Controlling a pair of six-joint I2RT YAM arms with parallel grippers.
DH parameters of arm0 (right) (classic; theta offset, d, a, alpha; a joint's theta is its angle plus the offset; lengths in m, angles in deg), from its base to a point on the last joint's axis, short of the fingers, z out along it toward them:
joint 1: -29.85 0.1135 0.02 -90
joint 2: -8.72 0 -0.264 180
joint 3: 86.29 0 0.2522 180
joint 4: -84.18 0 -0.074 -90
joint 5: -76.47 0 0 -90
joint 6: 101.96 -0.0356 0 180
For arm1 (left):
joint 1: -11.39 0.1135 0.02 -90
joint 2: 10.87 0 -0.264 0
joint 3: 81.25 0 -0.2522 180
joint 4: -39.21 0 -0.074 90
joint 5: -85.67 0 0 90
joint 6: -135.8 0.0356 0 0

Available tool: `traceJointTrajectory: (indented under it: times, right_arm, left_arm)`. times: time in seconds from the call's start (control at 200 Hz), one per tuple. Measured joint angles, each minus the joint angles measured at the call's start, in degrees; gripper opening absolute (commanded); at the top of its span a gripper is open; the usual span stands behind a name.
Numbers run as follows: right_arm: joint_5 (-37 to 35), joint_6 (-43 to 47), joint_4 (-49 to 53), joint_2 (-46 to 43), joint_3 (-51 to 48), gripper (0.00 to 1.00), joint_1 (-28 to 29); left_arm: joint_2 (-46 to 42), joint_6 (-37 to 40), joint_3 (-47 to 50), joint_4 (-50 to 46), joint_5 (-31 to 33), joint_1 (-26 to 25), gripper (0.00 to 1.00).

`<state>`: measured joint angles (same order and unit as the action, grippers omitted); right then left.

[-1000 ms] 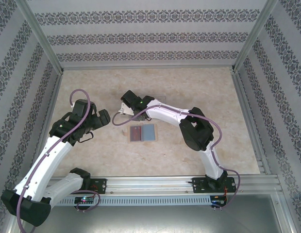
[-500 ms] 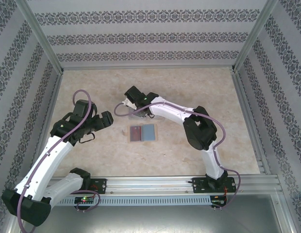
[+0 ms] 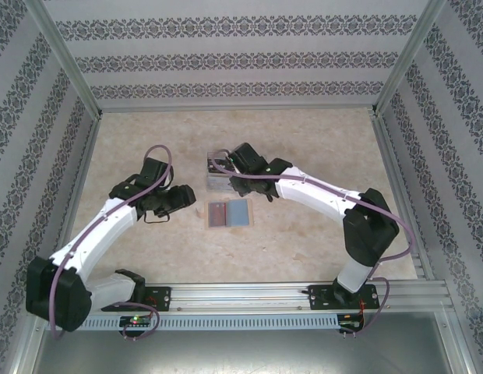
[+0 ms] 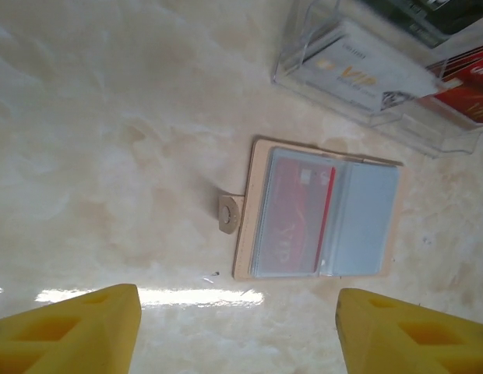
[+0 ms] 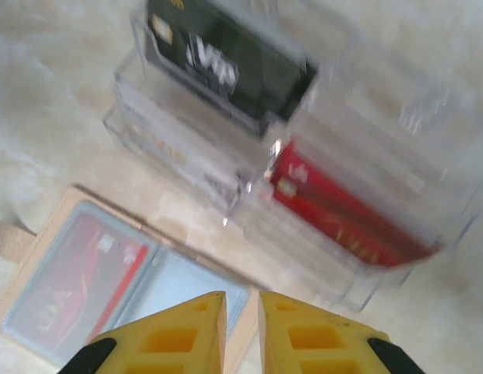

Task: Take the credit cards out of the card holder

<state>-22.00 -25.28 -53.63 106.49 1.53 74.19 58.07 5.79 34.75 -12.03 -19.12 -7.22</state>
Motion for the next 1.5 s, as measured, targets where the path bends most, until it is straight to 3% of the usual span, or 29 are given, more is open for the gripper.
traceJointTrajectory:
  times: [0.275,0.475,0.53,0.969,1.499]
  right_arm:
    - [5.84,-16.59,-5.31,-1.4,-14.34,0.2,-1.88]
    - [8.83,-23.04,-9.22,-1.4,-18.69,0.18,-2.25]
    - [9.68,-24.37,-10.38,-1.4,-19.26,0.16,-2.51]
    - [11.17,-28.52,-14.1,0.76,-20.5,0.11,-2.97]
    - [11.54,-29.0,-14.67,1.4,-20.68,0.11,-2.97]
  left_arm:
    - [10.38,-1.2,0.0,6.73,-3.28,-4.13,0.56]
    - [16.04,-1.62,-0.02,10.29,-4.87,-6.29,0.55]
    - [17.25,-1.81,-0.02,10.97,-5.14,-6.56,0.5]
    - [23.34,-2.29,-0.13,14.36,-6.4,-6.95,0.44]
    - [25.09,-2.16,-2.43,15.19,-7.19,-8.07,0.44]
